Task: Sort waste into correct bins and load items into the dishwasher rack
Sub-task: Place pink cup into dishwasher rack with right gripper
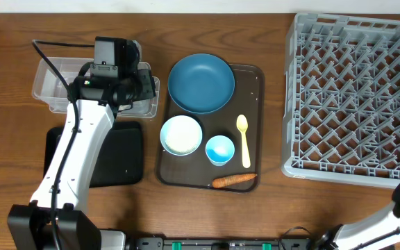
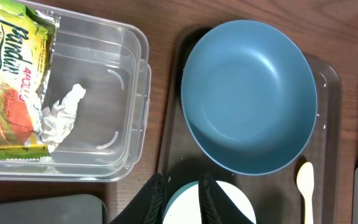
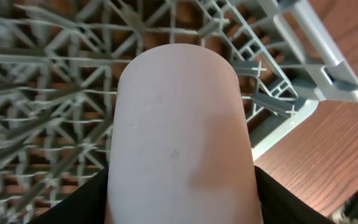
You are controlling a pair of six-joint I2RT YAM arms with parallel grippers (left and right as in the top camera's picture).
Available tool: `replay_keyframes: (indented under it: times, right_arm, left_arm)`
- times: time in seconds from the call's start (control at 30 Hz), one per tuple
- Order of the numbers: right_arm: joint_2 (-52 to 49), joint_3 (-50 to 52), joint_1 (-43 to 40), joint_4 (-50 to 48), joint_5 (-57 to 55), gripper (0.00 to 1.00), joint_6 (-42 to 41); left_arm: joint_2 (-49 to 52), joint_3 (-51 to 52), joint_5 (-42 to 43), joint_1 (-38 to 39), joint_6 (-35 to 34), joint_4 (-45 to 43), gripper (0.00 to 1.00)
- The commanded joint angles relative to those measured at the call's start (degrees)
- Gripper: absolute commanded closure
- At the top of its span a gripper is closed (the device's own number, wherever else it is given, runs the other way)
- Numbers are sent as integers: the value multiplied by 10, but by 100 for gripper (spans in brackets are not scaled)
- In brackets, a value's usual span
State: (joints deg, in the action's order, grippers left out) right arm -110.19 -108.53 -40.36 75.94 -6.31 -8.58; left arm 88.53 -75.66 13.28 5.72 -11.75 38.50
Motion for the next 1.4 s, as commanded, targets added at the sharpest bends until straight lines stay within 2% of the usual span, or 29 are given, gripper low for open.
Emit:
replay_keyframes:
  times: [0.0, 0.53, 0.6, 0.67, 0.7, 0.73, 0.83, 1.0, 1.07, 1.23, 1.37]
  right_arm:
    - [-17, -14, -19, 5, -21, 99, -8]
    - [-79, -12, -35, 8, 3, 98, -8]
    - [-86, -12, -35, 8, 6, 83, -8]
    - [-90, -12, -35, 11, 8, 57, -8]
    - [-93, -12, -35, 12, 8, 48, -8]
    - [-94, -12, -35, 12, 8, 43, -8]
    - [-95, -12, -35, 14, 8, 38, -8]
    - [-95, -12, -35, 17, 8, 14, -8]
    - [-95, -12, -35, 19, 8, 8, -8]
    - [-95, -12, -35, 26, 10, 8, -7]
    - [-94, -12, -35, 32, 52, 9, 20]
  left_arm:
    - [3, -4, -5, -2, 8, 2, 78]
    - [3, -4, -5, -2, 8, 3, 78]
    - [3, -4, -5, -2, 8, 3, 78]
    - [3, -4, -5, -2, 8, 3, 78]
    - [3, -4, -5, -2, 8, 3, 78]
    - [3, -4, -5, -2, 8, 3, 78]
    - [3, -4, -5, -2, 8, 3, 78]
    - [3, -4, -5, -2, 8, 3, 77]
    - [3, -4, -5, -2, 8, 3, 77]
    - [3, -4, -5, -2, 8, 3, 77]
    - [3, -4, -5, -2, 8, 3, 77]
